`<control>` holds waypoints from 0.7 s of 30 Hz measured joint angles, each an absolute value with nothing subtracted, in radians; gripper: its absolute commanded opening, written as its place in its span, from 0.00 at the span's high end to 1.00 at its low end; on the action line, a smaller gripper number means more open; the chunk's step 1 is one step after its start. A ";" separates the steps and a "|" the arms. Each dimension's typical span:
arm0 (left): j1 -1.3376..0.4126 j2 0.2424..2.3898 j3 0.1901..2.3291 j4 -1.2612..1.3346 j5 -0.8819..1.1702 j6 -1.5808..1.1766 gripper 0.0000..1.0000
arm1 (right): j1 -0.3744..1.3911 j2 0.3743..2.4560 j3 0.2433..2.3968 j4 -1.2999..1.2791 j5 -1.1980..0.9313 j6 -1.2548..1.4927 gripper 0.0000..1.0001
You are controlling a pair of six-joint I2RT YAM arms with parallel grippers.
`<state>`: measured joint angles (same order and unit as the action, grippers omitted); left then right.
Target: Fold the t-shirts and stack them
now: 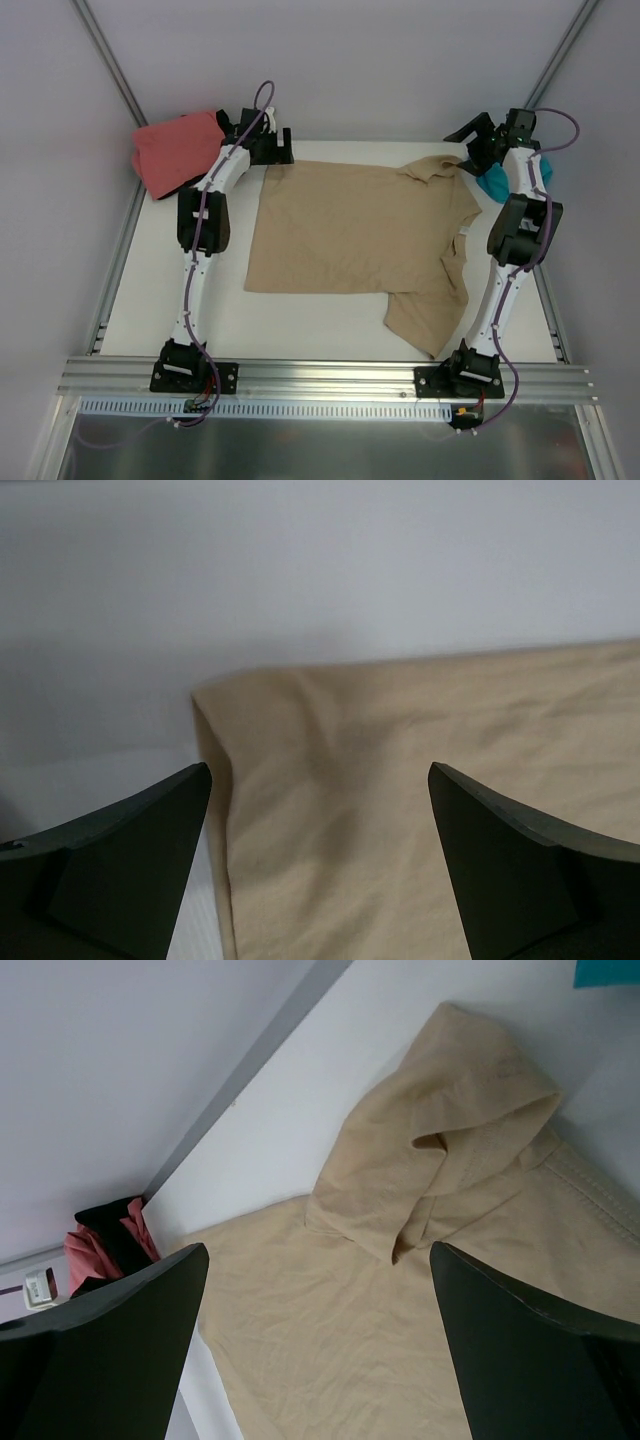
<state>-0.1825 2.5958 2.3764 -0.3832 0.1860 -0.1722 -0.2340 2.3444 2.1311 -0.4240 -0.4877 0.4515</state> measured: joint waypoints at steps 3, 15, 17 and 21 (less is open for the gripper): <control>-0.186 2.547 2.248 -0.377 0.187 -0.176 0.08 | -0.231 2.339 2.097 -0.423 -0.488 0.447 0.01; -0.197 2.334 2.055 -0.388 0.258 -0.287 0.11 | -0.144 2.201 1.710 -0.393 -0.486 0.418 0.01; -0.197 2.315 2.028 -0.391 0.258 -0.300 0.12 | -0.139 2.195 1.665 -0.382 -0.486 0.414 0.01; -0.209 2.312 1.992 -0.396 0.260 -0.322 0.12 | -0.145 2.162 1.595 -0.351 -0.486 0.408 0.00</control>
<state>-0.2089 2.3119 1.9923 -0.3962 0.2596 -0.3222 -0.1448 2.1624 1.5951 -0.3508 -0.4858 0.4084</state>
